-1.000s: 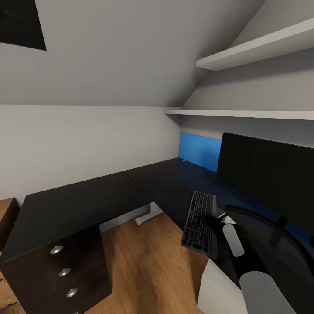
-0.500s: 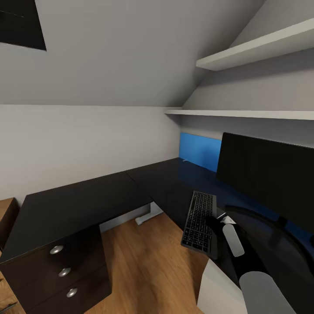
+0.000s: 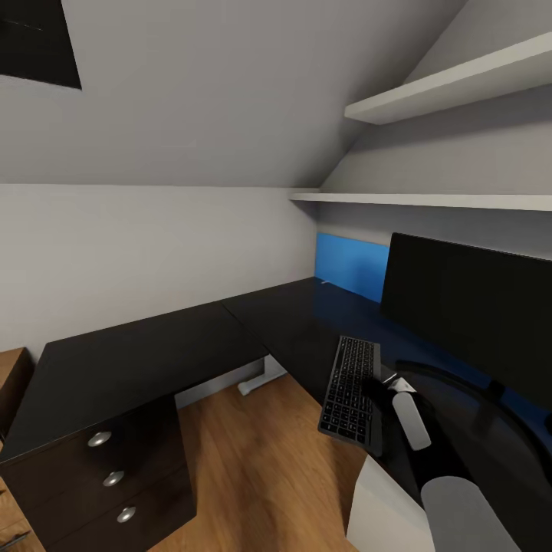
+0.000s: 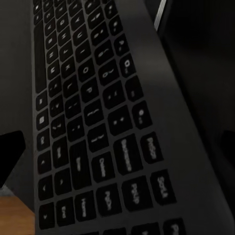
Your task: In the bedroom, organize the workspace by keeping the computer under the desk, ensuring the monitor is on the desk, placing the keyboard on the desk next to the monitor, placing the mouse on the desk next to the keyboard, moving the folder from the swivel chair onto the desk next to the mouse, stacking the notebook on top of the folder with the pen on top of the notebook, and positioning the swivel chair next to the desk.
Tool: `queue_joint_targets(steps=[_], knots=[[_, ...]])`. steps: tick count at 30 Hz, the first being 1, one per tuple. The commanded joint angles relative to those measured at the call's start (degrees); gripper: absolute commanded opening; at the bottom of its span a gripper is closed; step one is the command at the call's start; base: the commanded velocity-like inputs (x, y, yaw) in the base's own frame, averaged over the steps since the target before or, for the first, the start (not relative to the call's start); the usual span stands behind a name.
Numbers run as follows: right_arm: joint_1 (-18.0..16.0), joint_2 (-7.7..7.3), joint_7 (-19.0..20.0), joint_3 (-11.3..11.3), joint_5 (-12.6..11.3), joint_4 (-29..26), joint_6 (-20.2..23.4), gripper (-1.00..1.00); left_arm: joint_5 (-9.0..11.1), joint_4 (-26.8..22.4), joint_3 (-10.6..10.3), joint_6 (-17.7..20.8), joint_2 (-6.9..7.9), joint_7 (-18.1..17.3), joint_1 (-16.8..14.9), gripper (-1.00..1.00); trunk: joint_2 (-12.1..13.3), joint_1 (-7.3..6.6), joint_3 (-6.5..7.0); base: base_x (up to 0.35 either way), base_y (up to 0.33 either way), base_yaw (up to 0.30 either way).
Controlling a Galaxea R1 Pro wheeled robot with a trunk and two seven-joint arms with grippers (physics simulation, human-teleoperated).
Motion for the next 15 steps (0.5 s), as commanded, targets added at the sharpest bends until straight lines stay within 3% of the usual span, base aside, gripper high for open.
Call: queue_joint_targets(steps=[1,15], knots=[[-0.05,0.08,-0.34,-0.26,-0.87,-0.44,0.05,1.00,0.60,-0.15,-0.44,0.06,-0.05,0.52,0.11,1.00,-0.04,0.00,-0.07,0.000,0.000,0.000],[-0.07,0.16,-0.22,-0.42,-1.37,-4.23,-0.13,1.00,0.85,-0.15,-0.37,0.11,-0.19,0.32,0.30,1.00,0.77,-0.44,0.29,0.000,0.000,0.000]])
